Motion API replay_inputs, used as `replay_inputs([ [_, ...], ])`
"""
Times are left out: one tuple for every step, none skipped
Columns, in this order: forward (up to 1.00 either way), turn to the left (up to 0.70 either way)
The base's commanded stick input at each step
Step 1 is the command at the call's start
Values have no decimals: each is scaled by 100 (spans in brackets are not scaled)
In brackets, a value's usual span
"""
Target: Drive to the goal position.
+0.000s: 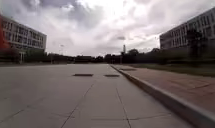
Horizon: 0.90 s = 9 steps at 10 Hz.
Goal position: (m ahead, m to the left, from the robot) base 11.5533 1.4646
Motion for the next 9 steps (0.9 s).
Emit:
replay_inputs([
  [100, 0],
  [100, 0],
  [100, 0],
  [100, -22],
  [100, -40],
  [100, -40],
  [100, -40],
  [100, -40],
  [100, -20],
])
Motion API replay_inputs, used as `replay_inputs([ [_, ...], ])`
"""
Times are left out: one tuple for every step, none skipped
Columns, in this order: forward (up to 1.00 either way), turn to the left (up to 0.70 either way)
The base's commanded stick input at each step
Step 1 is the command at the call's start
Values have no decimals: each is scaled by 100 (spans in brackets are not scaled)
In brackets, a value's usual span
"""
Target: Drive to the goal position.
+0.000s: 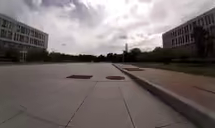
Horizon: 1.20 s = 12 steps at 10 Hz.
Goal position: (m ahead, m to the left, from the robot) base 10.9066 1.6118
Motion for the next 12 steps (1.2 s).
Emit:
replay_inputs([
  [100, 0],
  [100, 0],
  [100, 0],
  [100, 0],
  [100, 0],
  [100, 0],
  [100, 0],
  [100, 0],
  [100, 0],
  [100, 0],
  [100, 0],
  [100, 0],
])
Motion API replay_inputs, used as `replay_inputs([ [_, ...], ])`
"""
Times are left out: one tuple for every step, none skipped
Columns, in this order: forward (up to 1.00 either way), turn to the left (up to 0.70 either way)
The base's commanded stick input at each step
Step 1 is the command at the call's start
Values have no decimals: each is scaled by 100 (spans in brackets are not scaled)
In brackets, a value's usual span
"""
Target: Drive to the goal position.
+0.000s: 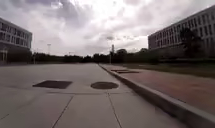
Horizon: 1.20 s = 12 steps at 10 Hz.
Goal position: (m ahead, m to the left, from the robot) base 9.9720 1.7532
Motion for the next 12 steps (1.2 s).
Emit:
replay_inputs([
  [100, 0],
  [100, 40],
  [100, 40],
  [100, 39],
  [100, 21],
  [100, 0],
  [100, 0],
  [100, 0],
  [100, 0],
  [100, 0],
  [100, 0],
  [100, 0],
])
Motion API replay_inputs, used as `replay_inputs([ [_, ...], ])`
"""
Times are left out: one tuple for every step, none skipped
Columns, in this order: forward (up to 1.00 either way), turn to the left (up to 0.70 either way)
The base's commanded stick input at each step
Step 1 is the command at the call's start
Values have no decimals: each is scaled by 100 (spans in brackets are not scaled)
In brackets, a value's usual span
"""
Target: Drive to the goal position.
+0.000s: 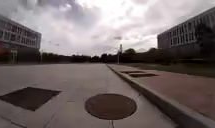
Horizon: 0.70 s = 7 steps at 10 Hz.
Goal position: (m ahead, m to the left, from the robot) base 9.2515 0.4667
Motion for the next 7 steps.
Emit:
replay_inputs([
  [100, 0],
  [100, 0],
  [100, 0],
  [100, 0],
  [100, 0],
  [100, 0],
  [100, 0],
])
